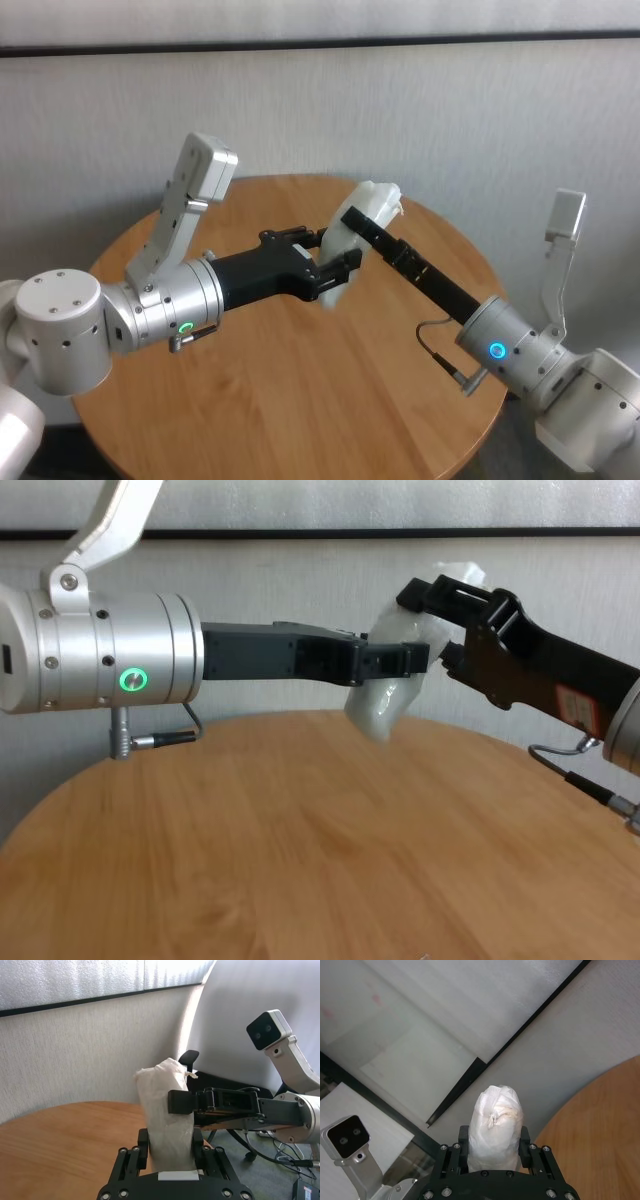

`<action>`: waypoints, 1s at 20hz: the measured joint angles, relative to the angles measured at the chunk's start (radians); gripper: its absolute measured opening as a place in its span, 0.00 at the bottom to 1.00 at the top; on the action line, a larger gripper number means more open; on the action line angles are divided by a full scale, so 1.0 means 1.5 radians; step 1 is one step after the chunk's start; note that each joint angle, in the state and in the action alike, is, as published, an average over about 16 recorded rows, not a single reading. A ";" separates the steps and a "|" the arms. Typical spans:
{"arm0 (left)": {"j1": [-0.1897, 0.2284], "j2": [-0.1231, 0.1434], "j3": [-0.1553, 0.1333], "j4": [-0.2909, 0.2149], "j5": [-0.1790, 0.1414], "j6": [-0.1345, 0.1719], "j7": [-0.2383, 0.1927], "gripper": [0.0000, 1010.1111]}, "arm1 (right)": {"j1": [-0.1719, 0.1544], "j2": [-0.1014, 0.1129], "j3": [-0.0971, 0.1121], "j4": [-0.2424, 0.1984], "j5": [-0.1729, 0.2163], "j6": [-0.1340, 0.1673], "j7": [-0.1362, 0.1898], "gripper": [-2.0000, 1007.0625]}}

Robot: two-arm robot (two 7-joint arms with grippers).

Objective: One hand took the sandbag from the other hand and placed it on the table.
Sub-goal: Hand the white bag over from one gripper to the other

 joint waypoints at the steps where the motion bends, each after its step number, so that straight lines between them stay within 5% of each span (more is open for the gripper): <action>1: 0.000 0.000 0.000 0.000 0.000 0.000 0.000 0.57 | 0.001 0.000 -0.001 0.001 0.003 -0.001 0.001 0.56; 12: 0.000 0.000 0.000 0.000 0.000 0.000 0.001 0.86 | 0.005 0.001 -0.005 0.010 0.011 -0.034 -0.014 0.56; 20: 0.004 -0.003 -0.007 0.000 -0.002 0.005 0.036 0.98 | 0.010 0.015 0.000 0.013 -0.015 -0.064 -0.034 0.56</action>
